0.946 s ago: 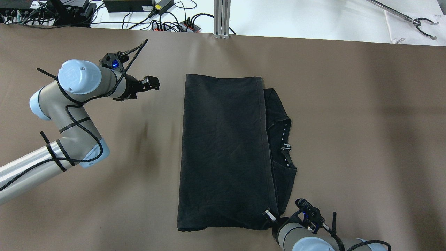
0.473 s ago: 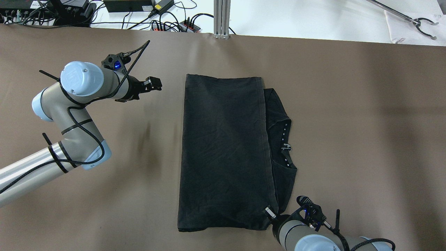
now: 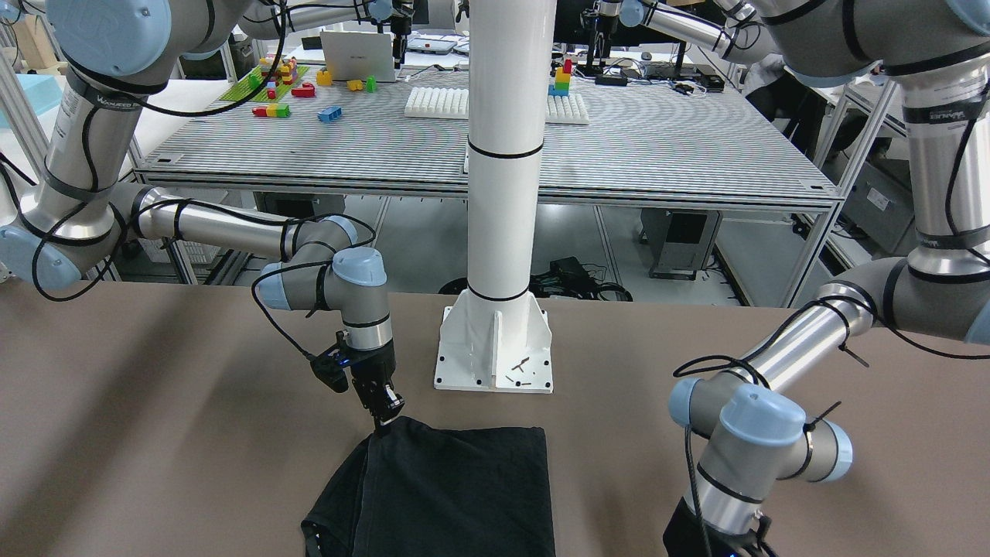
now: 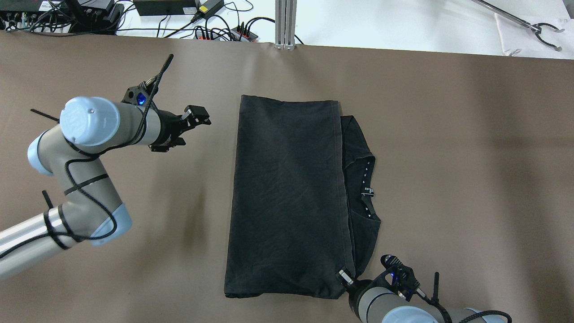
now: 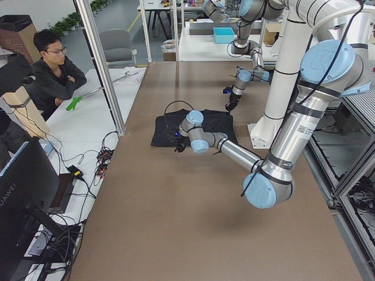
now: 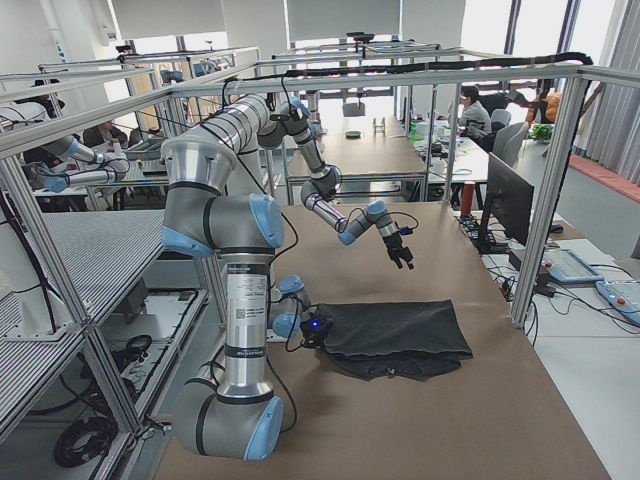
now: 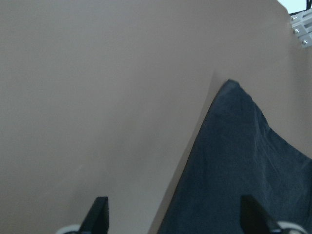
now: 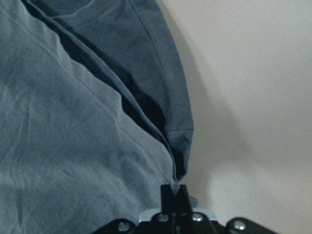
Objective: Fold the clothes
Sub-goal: 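Grasp the near shirt corners with both grippers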
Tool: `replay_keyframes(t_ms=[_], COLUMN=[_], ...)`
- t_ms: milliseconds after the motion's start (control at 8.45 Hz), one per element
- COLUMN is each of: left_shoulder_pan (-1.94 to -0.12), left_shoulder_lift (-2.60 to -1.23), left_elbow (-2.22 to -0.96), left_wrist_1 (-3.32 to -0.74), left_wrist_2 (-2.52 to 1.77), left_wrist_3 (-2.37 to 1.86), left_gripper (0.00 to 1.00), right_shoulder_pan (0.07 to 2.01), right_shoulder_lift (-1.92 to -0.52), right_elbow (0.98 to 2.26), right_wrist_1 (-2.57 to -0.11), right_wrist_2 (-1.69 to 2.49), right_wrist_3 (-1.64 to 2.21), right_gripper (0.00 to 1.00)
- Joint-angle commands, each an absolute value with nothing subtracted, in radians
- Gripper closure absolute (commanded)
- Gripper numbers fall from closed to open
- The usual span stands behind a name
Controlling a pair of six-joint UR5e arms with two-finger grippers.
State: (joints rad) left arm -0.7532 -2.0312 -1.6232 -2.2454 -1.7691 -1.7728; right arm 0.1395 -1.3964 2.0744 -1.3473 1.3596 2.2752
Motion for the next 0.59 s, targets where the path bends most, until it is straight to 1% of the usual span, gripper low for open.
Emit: replay_keyframes(t_ms=[0,118,237,355,473], left_shoulder_pan=[-0.575,-0.429,-0.282,-0.184,-0.123], left_shoulder_lift=[-1.819,-1.769,-1.764,-1.764,-1.764], left_elbow=[-1.912,-1.964,-1.974,-1.973,-1.965], left_wrist_1=[-2.246,-2.246,-2.246,-2.246,-2.246], left_wrist_2=[-1.656,-1.502,-1.344,-1.247,-1.194], left_wrist_3=[-2.041,-2.081,-2.127,-2.176,-2.189], left_gripper=[0.06,0.06,0.06,0.1,0.15], right_shoulder_pan=[0.114,0.107,0.107,0.107,0.107], right_shoulder_lift=[-1.394,-1.394,-1.393,-1.394,-1.394], right_elbow=[2.077,2.074,2.074,2.075,2.075], right_wrist_1=[-1.339,-1.336,-1.336,-1.336,-1.336], right_wrist_2=[1.362,1.362,1.362,1.362,1.362], right_wrist_3=[2.313,2.316,2.336,2.368,2.375], right_gripper=[1.0,1.0,1.0,1.0,1.0])
